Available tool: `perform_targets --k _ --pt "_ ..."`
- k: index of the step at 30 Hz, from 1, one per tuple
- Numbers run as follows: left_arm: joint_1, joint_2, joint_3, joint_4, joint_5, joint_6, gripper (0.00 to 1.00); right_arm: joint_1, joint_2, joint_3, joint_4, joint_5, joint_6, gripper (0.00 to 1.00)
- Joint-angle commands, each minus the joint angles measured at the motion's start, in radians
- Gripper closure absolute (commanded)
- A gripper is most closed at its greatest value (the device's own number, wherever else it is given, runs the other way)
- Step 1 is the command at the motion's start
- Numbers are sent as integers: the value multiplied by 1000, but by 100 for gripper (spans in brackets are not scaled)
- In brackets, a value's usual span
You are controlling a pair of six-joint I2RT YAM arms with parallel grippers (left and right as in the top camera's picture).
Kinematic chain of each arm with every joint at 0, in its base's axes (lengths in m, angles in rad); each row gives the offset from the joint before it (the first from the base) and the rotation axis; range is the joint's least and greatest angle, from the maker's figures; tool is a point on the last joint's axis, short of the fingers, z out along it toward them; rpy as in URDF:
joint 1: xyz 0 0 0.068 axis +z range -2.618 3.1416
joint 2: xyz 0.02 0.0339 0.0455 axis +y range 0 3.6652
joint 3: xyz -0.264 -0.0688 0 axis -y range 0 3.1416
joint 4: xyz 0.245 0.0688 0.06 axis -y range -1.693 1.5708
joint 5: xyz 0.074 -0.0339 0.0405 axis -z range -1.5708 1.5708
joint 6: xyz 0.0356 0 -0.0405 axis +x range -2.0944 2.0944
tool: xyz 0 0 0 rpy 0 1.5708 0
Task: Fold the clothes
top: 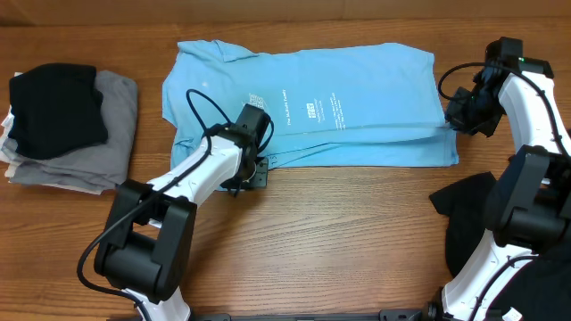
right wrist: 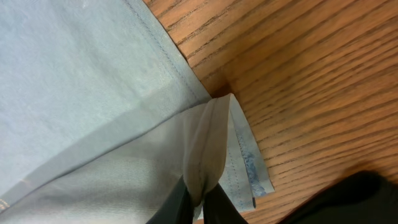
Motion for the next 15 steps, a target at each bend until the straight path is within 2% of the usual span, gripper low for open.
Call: perform_targets --k 1,6,15 --pt "47 -6 147 -66 -103 23 96 -1 4 2 2 -2 0 91" --pt "106 -6 259 -68 -166 43 96 -1 4 2 17 -2 0 90" --pt "195 13 264 66 -164 39 95 -1 4 2 76 -2 0 85"
